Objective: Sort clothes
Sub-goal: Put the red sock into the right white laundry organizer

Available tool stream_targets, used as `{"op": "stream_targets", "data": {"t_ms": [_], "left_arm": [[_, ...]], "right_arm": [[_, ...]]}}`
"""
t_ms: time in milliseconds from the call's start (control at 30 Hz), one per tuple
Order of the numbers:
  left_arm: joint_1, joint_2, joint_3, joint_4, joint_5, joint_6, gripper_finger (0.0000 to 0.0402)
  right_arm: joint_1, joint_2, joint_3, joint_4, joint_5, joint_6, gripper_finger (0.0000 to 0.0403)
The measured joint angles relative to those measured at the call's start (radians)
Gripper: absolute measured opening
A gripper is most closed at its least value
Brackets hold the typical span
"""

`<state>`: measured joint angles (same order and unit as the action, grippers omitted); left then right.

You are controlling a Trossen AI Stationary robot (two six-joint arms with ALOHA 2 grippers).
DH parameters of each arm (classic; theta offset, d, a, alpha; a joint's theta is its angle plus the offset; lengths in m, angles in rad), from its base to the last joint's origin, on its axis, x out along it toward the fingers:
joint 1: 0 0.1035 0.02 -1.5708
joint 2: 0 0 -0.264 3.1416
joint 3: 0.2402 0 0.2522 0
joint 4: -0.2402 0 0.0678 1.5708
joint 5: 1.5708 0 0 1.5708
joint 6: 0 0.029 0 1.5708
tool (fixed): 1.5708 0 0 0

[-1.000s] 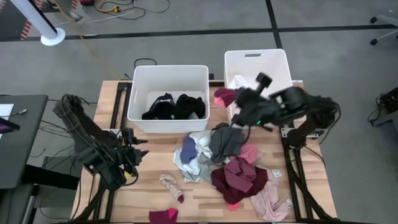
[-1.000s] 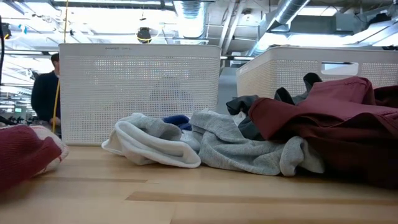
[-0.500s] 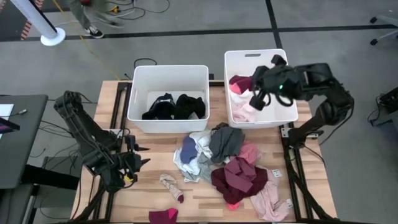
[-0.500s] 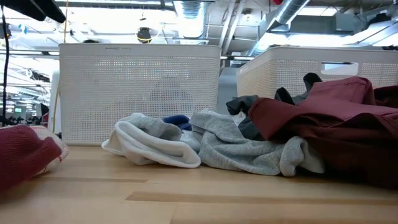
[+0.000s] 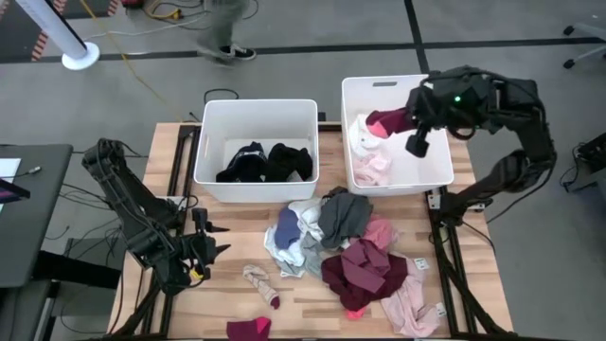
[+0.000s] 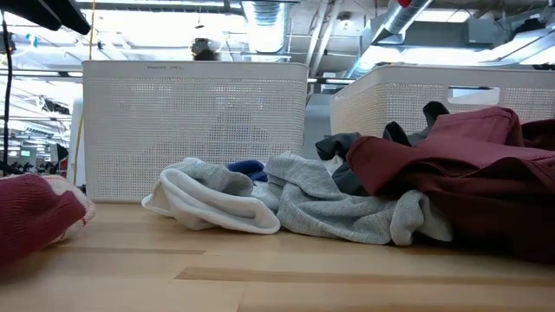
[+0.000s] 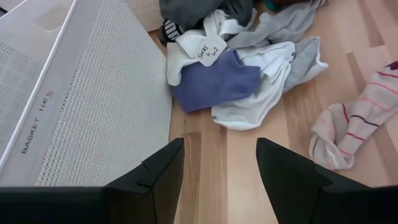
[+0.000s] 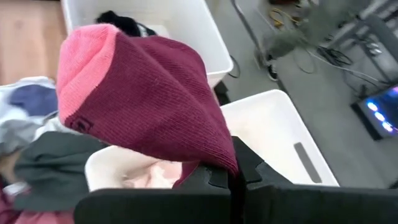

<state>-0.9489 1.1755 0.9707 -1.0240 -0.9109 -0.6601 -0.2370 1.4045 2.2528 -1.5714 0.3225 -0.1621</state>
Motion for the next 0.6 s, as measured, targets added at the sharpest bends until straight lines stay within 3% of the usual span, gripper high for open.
{"op": "stream_targets", "data": {"t_ms": [200, 333, 600], "left_arm": [[0.000, 0.000, 0.000, 0.007, 0.000, 0.000, 0.0196], [0.000, 0.000, 0.000, 0.025, 0.000, 0.015, 0.0196], [0.000, 0.000, 0.000, 0.089, 0.000, 0.077, 0.0196]], "right_arm": [[-0.060, -0.039, 0.000, 0.001, -0.143, -0.059, 0.0003], [-0.090, -0.072, -0.034, 0.027, -0.180, -0.080, 0.0004], [-0.214, -0.273, -0.460, 0.319, -0.302, -0.143, 0.0004]]}}
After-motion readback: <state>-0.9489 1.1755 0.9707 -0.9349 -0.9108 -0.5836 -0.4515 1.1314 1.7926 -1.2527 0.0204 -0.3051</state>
